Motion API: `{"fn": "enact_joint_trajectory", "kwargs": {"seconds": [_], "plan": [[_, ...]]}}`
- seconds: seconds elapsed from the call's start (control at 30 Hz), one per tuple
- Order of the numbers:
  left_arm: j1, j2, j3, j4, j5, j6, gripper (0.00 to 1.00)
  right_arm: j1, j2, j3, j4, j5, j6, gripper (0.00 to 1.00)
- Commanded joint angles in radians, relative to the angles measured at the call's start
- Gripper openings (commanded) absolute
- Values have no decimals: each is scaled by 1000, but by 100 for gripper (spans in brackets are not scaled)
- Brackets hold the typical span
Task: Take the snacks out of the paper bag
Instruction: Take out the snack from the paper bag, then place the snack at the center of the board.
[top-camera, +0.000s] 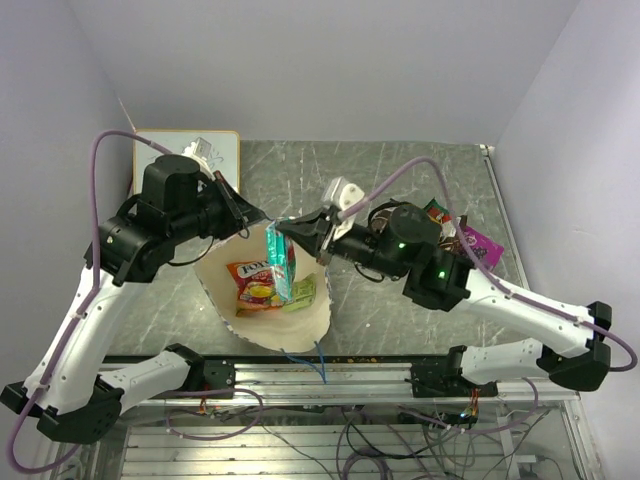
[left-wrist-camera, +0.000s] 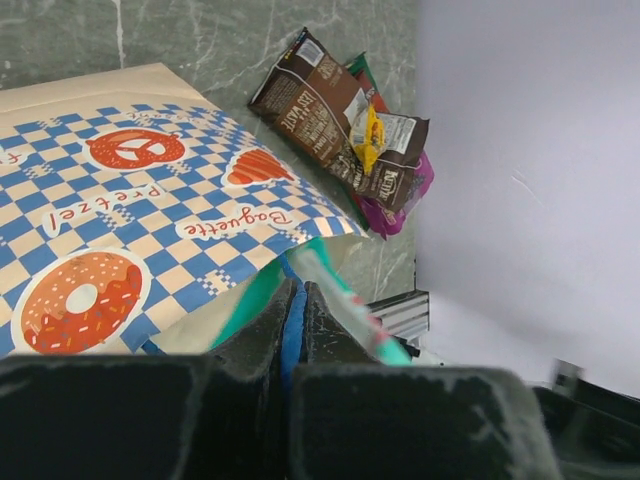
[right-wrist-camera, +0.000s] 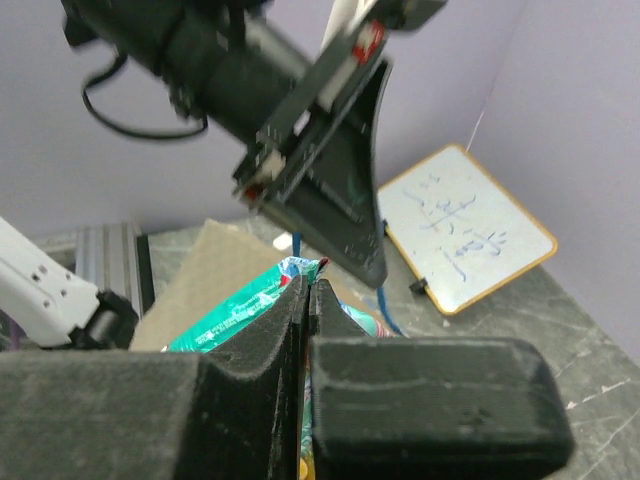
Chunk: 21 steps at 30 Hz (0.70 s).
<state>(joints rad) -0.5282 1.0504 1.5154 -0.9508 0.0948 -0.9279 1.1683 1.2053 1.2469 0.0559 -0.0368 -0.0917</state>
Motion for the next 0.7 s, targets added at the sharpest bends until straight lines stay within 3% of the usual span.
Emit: {"fn": "enact_joint_trajectory", "kwargs": {"seconds": [0.0,0.33,0.47,0.57,0.67], "plan": [[-5,7,6,-52,-56,13,7,2,-36,114,-4,50,26,0],[-5,-3,-21,-75,-76,22,7,1,8,333,-100,213,-111,0],[-5,-1,-11,-75,-66,37,7,-10,41,376,-164,380,-194,0],[-6,4,13,-77,-55,53,7,-94,39,348,-216,506,-176,0],[-5,12,33,-78,-39,67,7,-250,17,291,-296,521,-66,0]]}}
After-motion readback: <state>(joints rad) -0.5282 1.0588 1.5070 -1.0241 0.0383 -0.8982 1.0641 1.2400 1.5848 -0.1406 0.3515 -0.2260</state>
